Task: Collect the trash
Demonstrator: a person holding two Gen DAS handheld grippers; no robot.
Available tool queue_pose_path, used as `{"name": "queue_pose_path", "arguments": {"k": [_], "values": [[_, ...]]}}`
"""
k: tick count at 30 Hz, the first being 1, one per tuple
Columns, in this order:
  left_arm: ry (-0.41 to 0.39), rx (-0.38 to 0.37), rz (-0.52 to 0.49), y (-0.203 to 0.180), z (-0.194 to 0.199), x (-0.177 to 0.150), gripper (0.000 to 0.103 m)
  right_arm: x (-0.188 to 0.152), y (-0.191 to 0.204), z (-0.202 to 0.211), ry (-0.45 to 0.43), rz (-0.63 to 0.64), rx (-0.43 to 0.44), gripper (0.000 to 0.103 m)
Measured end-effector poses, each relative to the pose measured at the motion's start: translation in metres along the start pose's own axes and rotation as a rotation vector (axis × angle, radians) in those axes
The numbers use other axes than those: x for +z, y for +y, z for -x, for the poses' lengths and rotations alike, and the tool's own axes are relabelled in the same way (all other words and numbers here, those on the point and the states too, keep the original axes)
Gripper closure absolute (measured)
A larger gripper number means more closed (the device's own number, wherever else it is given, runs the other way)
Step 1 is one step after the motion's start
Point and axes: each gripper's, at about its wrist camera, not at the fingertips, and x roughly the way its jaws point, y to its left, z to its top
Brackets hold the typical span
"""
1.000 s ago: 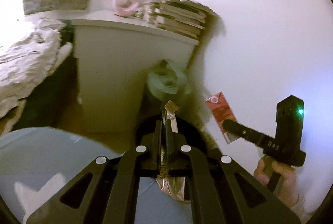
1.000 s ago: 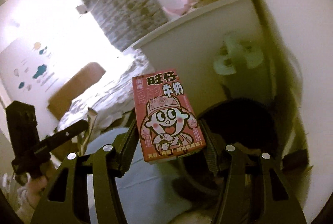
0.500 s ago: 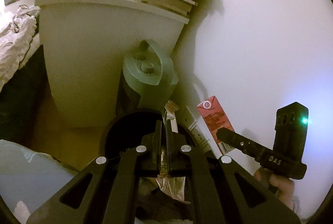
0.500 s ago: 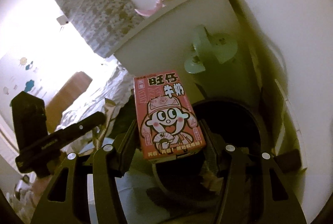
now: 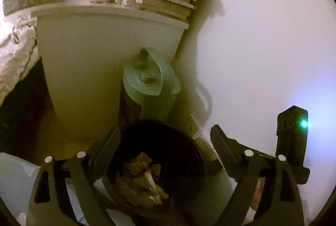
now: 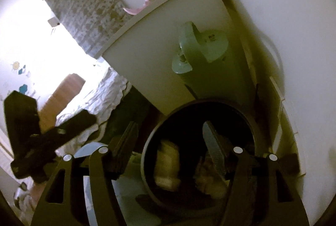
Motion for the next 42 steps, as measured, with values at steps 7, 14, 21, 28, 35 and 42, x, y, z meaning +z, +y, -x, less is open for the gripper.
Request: {"name": "queue_pose_path", "arguments": {"k": [7, 14, 21, 28, 35, 42], "values": [[-0.066, 0.095, -0.004, -0.006, 0.054, -0.007, 0.008, -0.02, 0.021, 0.008, 0.016, 0.001, 0.037, 0.03], [-0.117, 0.288, 0.044, 0.0, 0.133, -0.031, 0.006, -0.049, 0.076, 0.021, 0.035, 0.077, 0.095, 0.026], [-0.153, 0.536, 0.111, 0.02, 0.219, -0.064, 0.006, -0.08, 0.161, 0.03, 0.058, 0.226, 0.159, 0.016], [-0.214, 0.692, 0.229, 0.051, 0.296, -0.1, 0.006, -0.119, 0.243, 0.03, 0.1, 0.375, 0.187, 0.008], [-0.261, 0.781, 0.327, 0.072, 0.355, -0.142, 0.005, -0.161, 0.304, 0.028, 0.133, 0.466, 0.194, 0.007], [-0.294, 0.849, 0.384, 0.078, 0.391, -0.173, 0.005, -0.191, 0.337, 0.035, 0.125, 0.563, 0.199, 0.005]]}}
